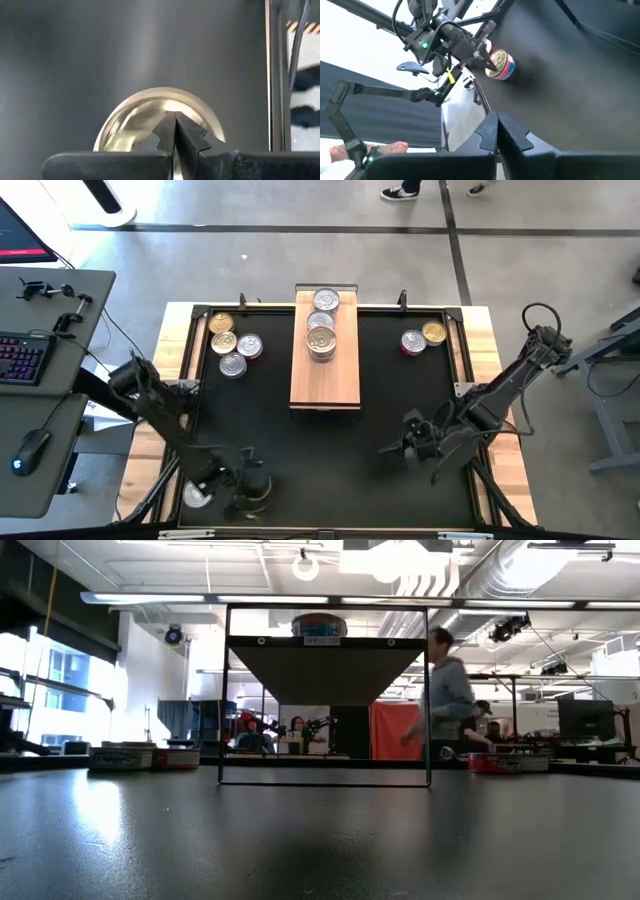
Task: Stack canned seafood by type on shelf
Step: Stack the blue pink tuna can on top of the blue pink tuna can on the shelf
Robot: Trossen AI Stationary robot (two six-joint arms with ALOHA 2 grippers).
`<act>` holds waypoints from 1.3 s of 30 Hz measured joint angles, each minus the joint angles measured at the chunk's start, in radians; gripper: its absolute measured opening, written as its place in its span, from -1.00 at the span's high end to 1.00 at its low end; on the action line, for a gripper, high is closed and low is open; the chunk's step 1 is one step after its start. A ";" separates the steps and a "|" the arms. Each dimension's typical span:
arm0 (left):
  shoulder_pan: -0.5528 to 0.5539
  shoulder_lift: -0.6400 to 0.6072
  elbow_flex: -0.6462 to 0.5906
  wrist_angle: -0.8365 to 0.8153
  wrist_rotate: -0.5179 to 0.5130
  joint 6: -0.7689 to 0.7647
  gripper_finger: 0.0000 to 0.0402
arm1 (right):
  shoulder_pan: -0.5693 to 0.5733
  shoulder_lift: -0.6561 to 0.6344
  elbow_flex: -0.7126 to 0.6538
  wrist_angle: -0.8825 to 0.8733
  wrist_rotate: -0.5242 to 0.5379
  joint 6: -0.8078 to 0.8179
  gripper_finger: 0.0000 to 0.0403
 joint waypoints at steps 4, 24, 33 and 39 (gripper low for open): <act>0.103 0.070 0.003 0.184 -0.001 0.112 1.00 | 0.021 0.025 0.000 -0.006 0.012 0.016 1.00; 0.341 0.244 0.388 0.234 0.077 0.487 1.00 | 0.031 0.101 0.000 0.048 -0.016 -0.075 1.00; 0.240 0.132 0.333 0.130 -0.047 0.392 1.00 | 0.025 0.150 0.000 0.023 -0.090 -0.003 1.00; 0.158 0.150 0.279 0.237 -0.123 0.266 1.00 | -0.018 0.272 0.000 0.024 -0.209 0.142 0.95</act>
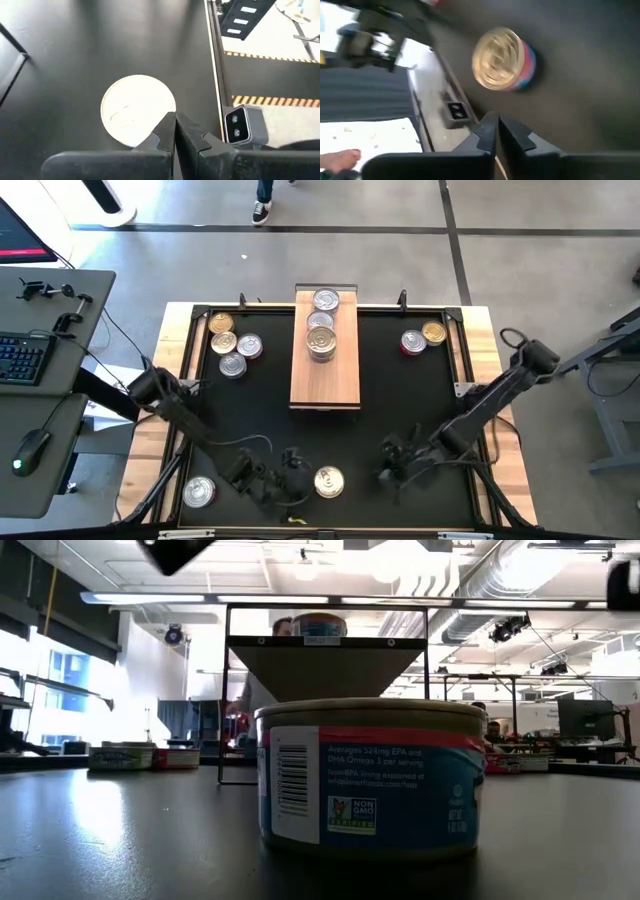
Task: Stack canned seafood by type on shelf
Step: Stack the blue pink tuna can on top of the blue pink tuna can on the shelf
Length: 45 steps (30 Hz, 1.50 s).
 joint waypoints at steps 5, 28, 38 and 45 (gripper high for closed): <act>-0.013 0.000 -0.017 -0.021 -0.033 -0.003 1.00 | -0.033 0.122 0.000 0.034 -0.137 0.054 0.59; 0.004 0.074 -0.016 0.115 -0.038 -0.029 1.00 | -0.143 0.192 0.000 0.112 -0.120 0.012 -0.10; 0.011 0.118 -0.016 0.096 -0.044 -0.021 1.00 | -0.145 0.323 0.000 0.161 -0.116 0.061 0.91; 0.027 0.153 -0.016 0.102 -0.009 -0.036 1.00 | -0.161 0.367 0.000 0.250 -0.119 0.054 0.99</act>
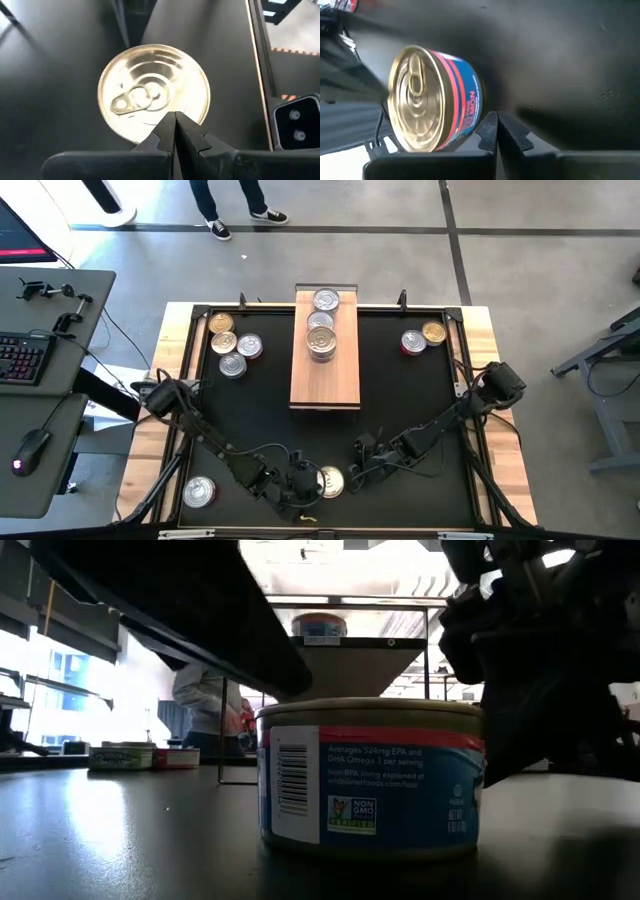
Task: Stack canned seafood by type on shelf
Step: Stack the blue pink tuna can on top of the blue pink tuna can on the shelf
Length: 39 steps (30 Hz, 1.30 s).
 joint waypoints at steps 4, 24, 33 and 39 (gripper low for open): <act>-0.002 -0.005 0.002 0.018 -0.021 0.033 1.00 | -0.006 0.004 0.000 -0.002 -0.015 -0.001 1.00; 0.026 0.069 0.005 0.034 0.063 0.039 1.00 | -0.038 0.010 0.088 0.037 -0.087 -0.026 1.00; 0.064 0.078 0.000 -0.032 0.028 0.197 1.00 | -0.029 0.009 0.275 -0.119 -0.128 -0.126 1.00; 0.063 0.078 -0.002 -0.069 0.053 0.144 1.00 | -0.033 0.006 0.345 -0.290 -0.112 -0.170 1.00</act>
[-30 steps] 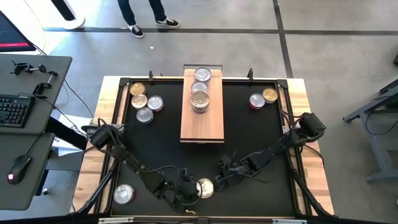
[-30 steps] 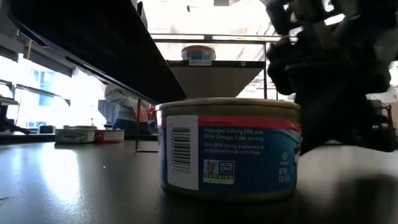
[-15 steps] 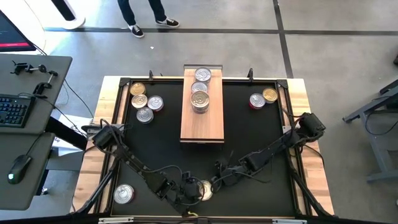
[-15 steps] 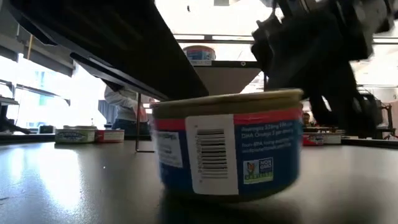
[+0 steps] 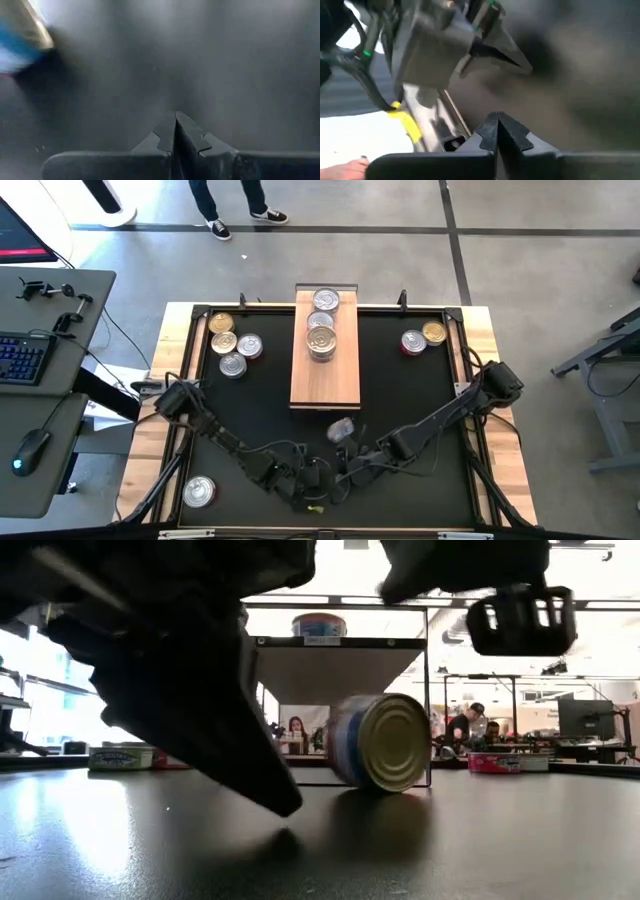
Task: Stack canned seafood by type on shelf
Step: Stack the blue pink tuna can on top of the blue pink tuna can on the shelf
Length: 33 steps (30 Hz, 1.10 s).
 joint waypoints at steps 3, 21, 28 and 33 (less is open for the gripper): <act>-0.005 -0.011 0.000 -0.020 0.027 -0.015 1.00 | 0.003 -0.018 0.048 -0.071 0.001 -0.055 1.00; -0.154 -0.069 0.001 -0.142 -0.106 -0.294 1.00 | 0.097 -0.241 -0.007 -0.599 0.068 -0.081 1.00; -0.113 -0.069 0.002 0.055 -0.071 -0.234 1.00 | 0.137 -0.417 -0.261 -0.274 0.157 -0.040 1.00; -0.066 -0.081 0.002 0.027 0.035 -0.215 1.00 | 0.158 -0.448 -0.362 -0.015 0.231 -0.176 1.00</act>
